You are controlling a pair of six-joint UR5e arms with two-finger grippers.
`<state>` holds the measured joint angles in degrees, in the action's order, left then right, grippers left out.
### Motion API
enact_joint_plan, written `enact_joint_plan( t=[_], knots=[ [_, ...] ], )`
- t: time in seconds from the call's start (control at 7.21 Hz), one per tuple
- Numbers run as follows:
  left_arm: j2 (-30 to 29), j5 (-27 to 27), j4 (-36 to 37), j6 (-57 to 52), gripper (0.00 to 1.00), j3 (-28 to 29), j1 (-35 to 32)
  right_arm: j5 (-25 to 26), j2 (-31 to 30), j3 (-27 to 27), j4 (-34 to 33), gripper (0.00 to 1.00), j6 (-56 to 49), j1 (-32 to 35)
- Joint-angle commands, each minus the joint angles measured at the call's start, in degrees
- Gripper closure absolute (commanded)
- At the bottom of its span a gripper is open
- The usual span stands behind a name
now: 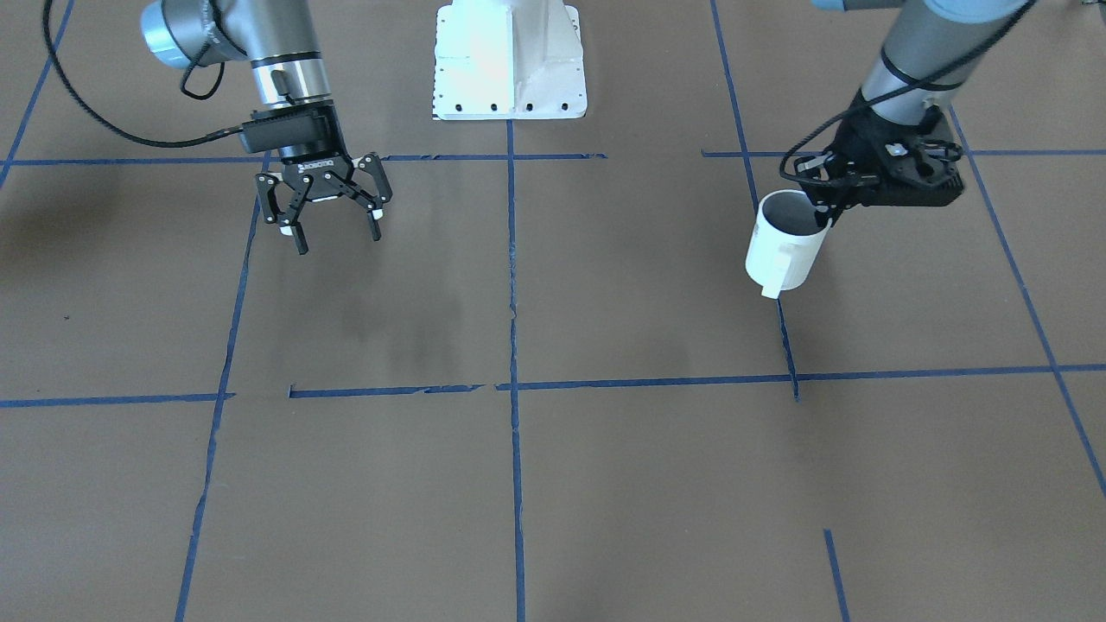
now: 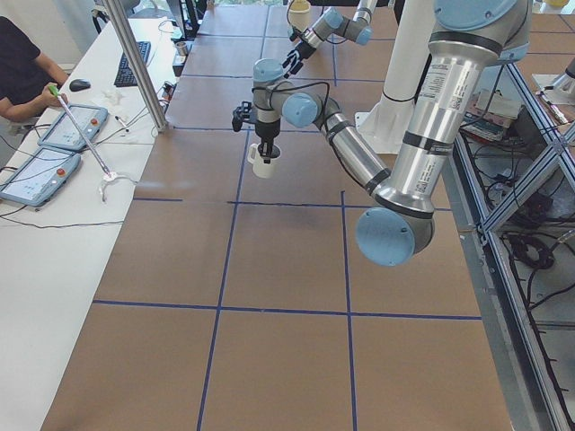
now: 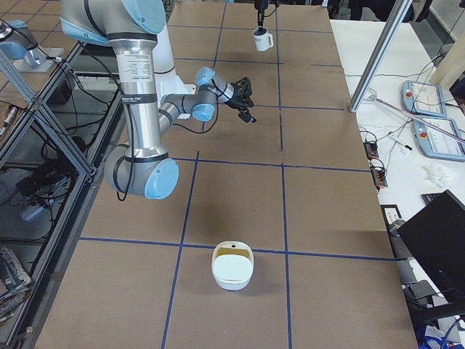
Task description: Left arm hands cup to right arm to dump lemon
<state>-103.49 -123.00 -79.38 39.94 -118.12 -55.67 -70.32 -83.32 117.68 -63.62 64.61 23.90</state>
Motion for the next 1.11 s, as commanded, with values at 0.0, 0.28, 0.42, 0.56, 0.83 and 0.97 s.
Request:
enact_joint_plan(
  t=[0.0,0.28,0.42,0.56,0.83,0.97],
  knots=[
    [6.0,-6.3,-1.5,-10.8,1.0,5.3,-6.4,-15.9,-3.0,6.1,-11.5,0.0,-6.8,10.0],
    [10.9,-9.0,-4.5,-12.0,1.0,7.1,-7.1,-27.5,-3.1,7.6,-18.2,0.0,-7.7,16.9],
    [13.1,-9.0,-4.6,-12.0,1.0,7.3,-7.0,-36.1,-4.5,7.1,-18.1,0.0,-9.0,21.8],
    [13.7,-9.2,-4.7,-11.8,0.98,7.7,-7.0,-42.6,-5.6,7.0,-18.2,0.0,-14.5,27.5],
    [13.8,-10.4,-8.8,-11.3,0.98,11.7,-7.0,-48.5,-5.8,5.6,-18.2,0.0,-18.8,32.5],
    [13.8,-10.6,-14.6,-11.2,0.98,16.6,-6.9,-49.5,-5.8,5.6,-18.1,0.0,-18.8,32.7]
  ],
)
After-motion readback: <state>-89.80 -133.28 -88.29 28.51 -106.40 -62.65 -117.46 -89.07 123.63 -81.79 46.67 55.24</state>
